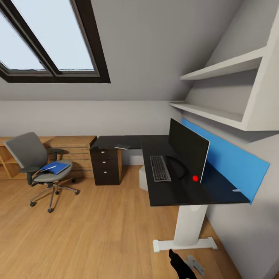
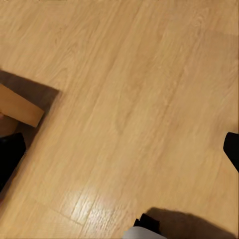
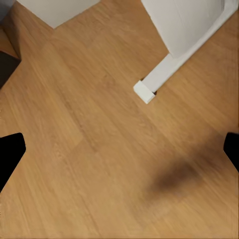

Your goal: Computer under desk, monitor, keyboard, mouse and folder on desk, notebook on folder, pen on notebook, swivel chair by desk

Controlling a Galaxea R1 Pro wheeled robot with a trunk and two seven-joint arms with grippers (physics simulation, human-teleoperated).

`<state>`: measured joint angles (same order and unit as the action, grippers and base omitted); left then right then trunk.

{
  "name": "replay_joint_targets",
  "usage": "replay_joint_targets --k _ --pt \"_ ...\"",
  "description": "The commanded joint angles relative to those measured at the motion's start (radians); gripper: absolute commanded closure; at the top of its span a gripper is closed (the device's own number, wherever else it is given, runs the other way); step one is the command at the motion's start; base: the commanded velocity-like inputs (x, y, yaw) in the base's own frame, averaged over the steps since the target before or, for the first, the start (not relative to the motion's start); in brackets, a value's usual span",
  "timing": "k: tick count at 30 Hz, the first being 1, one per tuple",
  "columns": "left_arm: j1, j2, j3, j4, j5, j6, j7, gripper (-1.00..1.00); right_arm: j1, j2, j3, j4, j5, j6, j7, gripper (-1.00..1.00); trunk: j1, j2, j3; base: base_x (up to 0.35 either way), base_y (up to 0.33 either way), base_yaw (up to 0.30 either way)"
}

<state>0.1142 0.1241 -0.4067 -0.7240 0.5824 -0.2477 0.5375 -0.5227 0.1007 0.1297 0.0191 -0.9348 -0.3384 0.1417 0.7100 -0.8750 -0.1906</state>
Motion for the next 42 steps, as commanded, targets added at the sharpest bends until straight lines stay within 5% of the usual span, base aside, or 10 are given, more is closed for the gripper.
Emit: replay_joint_targets --k 1,16,42 --pt "-0.001 0.002 -0.007 0.0 0.011 -0.006 0.006 -1.0 -0.001 0.0 0.008 0.003 -0.011 -0.008 0.005 -1.0 0.001 -0.001 -0.001 0.224 0.27 0.0" --pt "-0.001 -0.012 -0.008 0.034 0.011 -0.007 -0.001 -1.0 0.018 0.009 0.008 0.005 -0.013 -0.059 -0.034 -1.0 0.001 -0.001 -0.001 0.254 0.25 0.248" --pt "-0.001 -0.014 -0.009 0.034 0.008 -0.007 -0.007 -1.0 0.031 0.001 0.007 0.002 -0.01 -0.089 -0.033 -1.0 0.001 -0.001 -0.001 0.288 0.14 0.009"
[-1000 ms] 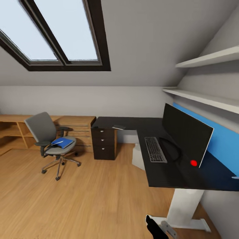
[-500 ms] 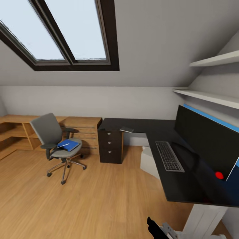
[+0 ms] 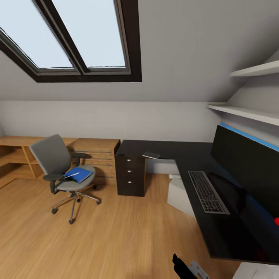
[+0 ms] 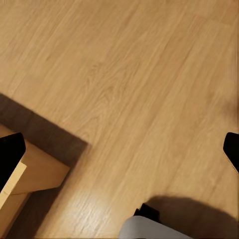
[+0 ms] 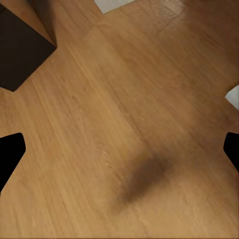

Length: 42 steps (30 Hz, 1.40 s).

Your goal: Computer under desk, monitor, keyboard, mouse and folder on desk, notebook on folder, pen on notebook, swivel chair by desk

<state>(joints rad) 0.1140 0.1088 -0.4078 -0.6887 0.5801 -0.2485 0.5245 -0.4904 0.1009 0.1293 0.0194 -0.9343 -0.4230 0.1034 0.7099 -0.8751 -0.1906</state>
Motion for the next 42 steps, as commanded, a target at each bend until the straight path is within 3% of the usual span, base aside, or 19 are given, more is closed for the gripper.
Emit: replay_joint_targets --k 1,42 --pt "-0.001 0.002 -0.008 -0.002 0.011 -0.006 0.006 -1.0 0.0 0.0 0.007 0.002 -0.011 -0.005 0.006 -1.0 0.001 -0.001 -0.001 0.326 0.005 0.0" --pt "-0.001 0.002 -0.008 -0.001 0.011 -0.007 0.005 -1.0 0.019 0.005 0.013 0.004 -0.009 -0.042 0.006 -1.0 0.001 -0.001 -0.001 0.328 0.016 0.0"
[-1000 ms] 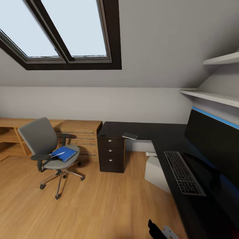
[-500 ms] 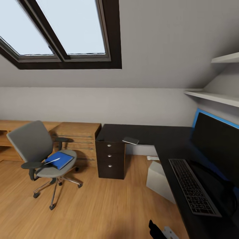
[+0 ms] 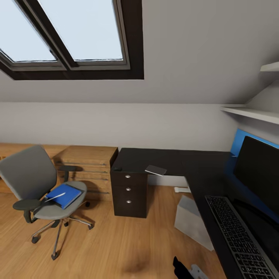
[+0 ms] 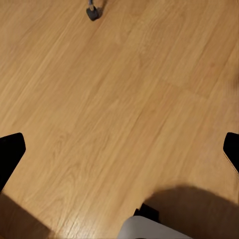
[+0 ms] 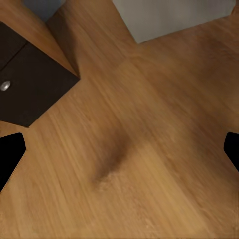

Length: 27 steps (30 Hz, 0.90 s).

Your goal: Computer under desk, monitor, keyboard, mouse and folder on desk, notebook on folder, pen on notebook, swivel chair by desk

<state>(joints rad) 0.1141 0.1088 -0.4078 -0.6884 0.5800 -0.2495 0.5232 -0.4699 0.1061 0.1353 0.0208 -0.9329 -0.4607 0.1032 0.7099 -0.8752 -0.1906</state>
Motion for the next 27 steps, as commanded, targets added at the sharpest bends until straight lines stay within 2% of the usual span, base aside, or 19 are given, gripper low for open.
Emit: replay_joint_targets --k 1,16,23,27 --pt "-0.001 0.002 -0.007 -0.001 0.011 -0.006 0.006 -1.0 -0.001 0.0 0.007 0.002 -0.011 -0.004 0.006 -1.0 0.001 -0.001 -0.001 0.328 0.122 0.0" --pt "-0.001 -0.003 -0.008 -0.001 0.011 -0.007 0.006 -1.0 -0.001 0.0 0.008 0.001 -0.01 -0.006 0.007 -1.0 0.001 -0.001 -0.001 0.323 0.158 0.0" --pt "-0.001 -0.005 -0.008 0.006 0.01 -0.007 0.006 -1.0 -0.001 -0.003 0.009 -0.003 -0.011 -0.006 0.01 -1.0 0.001 -0.001 -0.001 0.323 0.038 0.0" --pt "-0.001 -0.014 -0.008 0.009 0.009 -0.007 0.006 -1.0 -0.002 -0.004 0.021 -0.053 -0.004 -0.005 0.01 -1.0 0.001 -0.001 -0.001 0.326 0.005 0.0"
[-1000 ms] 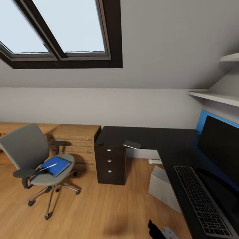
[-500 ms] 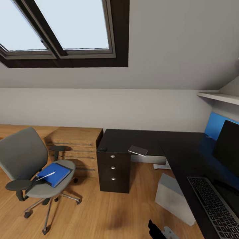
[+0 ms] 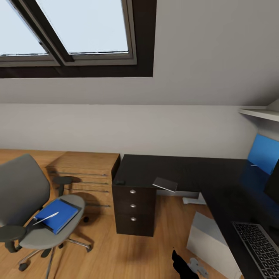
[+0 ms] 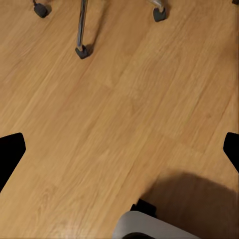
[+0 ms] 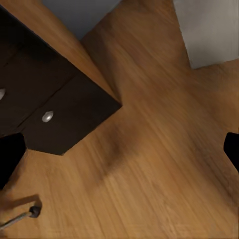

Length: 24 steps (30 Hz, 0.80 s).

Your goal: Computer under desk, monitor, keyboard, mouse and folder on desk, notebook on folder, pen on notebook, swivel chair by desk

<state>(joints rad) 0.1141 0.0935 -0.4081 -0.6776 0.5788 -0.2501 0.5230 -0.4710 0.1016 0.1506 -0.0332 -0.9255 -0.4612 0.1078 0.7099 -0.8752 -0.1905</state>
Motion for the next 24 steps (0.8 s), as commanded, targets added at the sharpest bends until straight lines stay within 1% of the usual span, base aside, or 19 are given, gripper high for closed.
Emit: replay_joint_targets --k 1,2,3,4,5,6,7,8,9,10,11,13,15,16,17,19,20,21,24 --pt "-0.001 0.0 -0.008 -0.001 0.01 -0.006 0.006 -1.0 -0.001 0.0 0.011 -0.015 -0.005 -0.004 0.004 -1.0 0.001 -0.001 -0.001 0.326 0.002 0.0" --pt "-0.001 -0.003 -0.008 -0.001 0.01 -0.006 0.006 -1.0 -0.001 0.0 0.023 -0.055 0.014 -0.002 0.0 -1.0 0.001 -0.001 -0.001 0.326 0.001 0.0" --pt "-0.001 -0.005 -0.008 -0.001 0.01 -0.006 0.006 -1.0 -0.003 -0.001 0.04 -0.105 0.047 0.003 -0.01 -1.0 0.001 -0.001 -0.001 0.327 0.001 0.0" --pt "-0.001 -0.007 -0.008 -0.001 0.01 -0.006 0.006 -1.0 -0.005 -0.003 0.06 -0.157 0.096 0.019 -0.032 -1.0 0.001 -0.001 -0.001 0.327 0.001 0.0" --pt "-0.001 -0.007 -0.008 -0.001 0.01 -0.006 0.006 -1.0 -0.006 -0.003 0.071 -0.184 0.127 0.036 -0.052 -1.0 0.001 -0.001 -0.001 0.327 0.0 0.0" --pt "-0.001 -0.008 -0.008 -0.001 0.01 -0.006 0.006 -1.0 -0.017 -0.003 0.1 -0.263 0.238 0.127 -0.149 -1.0 0.001 -0.001 -0.001 0.327 0.0 0.0" --pt "-0.001 -0.008 -0.008 0.0 0.01 -0.006 0.006 -1.0 -0.022 -0.003 0.106 -0.293 0.276 0.17 -0.191 -1.0 0.001 -0.001 -0.001 0.327 0.0 0.0" --pt "-0.001 -0.009 -0.008 0.0 0.01 -0.006 0.005 -1.0 -0.052 0.005 0.122 -0.442 0.409 0.386 -0.366 -1.0 0.001 -0.001 -0.001 0.327 0.0 0.0" --pt "-0.001 -0.009 -0.008 0.0 0.01 -0.006 0.005 -1.0 -0.065 0.014 0.126 -0.522 0.448 0.503 -0.441 -1.0 0.001 -0.001 -0.001 0.327 0.0 0.0" --pt "-0.001 -0.009 -0.008 0.0 0.01 -0.006 0.005 -1.0 -0.069 0.021 0.127 -0.56 0.463 0.558 -0.472 -1.0 0.001 -0.001 -0.001 0.327 0.0 0.0" --pt "-0.001 -0.009 -0.008 0.0 0.01 -0.006 0.005 -1.0 -0.079 0.044 0.13 -0.665 0.492 0.705 -0.54 -1.0 0.001 -0.001 -0.001 0.327 0.0 0.0" --pt "-0.001 -0.009 -0.008 0.0 0.009 -0.006 0.005 -1.0 -0.098 0.062 0.132 -0.768 0.509 0.872 -0.587 -1.0 0.001 -0.001 -0.001 0.327 0.0 0.0" --pt "-0.001 -0.008 -0.008 0.0 0.009 -0.006 0.005 -1.0 -0.114 0.07 0.132 -0.848 0.516 1.091 -0.607 -1.0 0.001 -0.001 -0.001 0.327 0.0 0.0" --pt "-0.001 -0.008 -0.008 0.0 0.01 -0.006 0.004 -1.0 -0.121 0.073 0.129 -0.893 0.507 1.308 -0.612 -1.0 0.001 -0.001 -0.001 0.327 0.0 0.0" --pt "-0.001 -0.008 -0.008 0.0 0.009 -0.006 0.004 -1.0 -0.123 0.073 0.128 -0.9 0.494 1.361 -0.613 -1.0 0.001 -0.001 -0.001 0.327 0.0 0.0" --pt "-0.001 -0.01 -0.008 0.0 0.009 -0.006 0.003 -1.0 -0.124 0.073 0.121 -0.914 0.459 1.408 -0.615 -1.0 0.001 -0.001 -0.001 0.327 0.0 0.0" --pt "-0.001 -0.01 -0.008 0.0 0.009 -0.006 0.002 -1.0 -0.125 0.054 0.084 -0.926 0.422 1.425 -0.615 -1.0 0.001 -0.001 -0.001 0.327 0.0 0.0" --pt "-0.001 -0.01 -0.008 0.0 0.01 -0.006 0.001 -1.0 -0.125 0.039 0.05 -0.932 0.405 1.428 -0.614 -1.0 0.001 -0.001 -0.001 0.328 0.0 0.0" --pt "-0.001 -0.01 -0.008 0.001 0.01 -0.006 0.0 -1.0 -0.125 0.016 -0.04 -0.999 0.361 1.434 -0.613 -1.0 0.001 -0.001 -0.001 0.328 0.0 0.0"
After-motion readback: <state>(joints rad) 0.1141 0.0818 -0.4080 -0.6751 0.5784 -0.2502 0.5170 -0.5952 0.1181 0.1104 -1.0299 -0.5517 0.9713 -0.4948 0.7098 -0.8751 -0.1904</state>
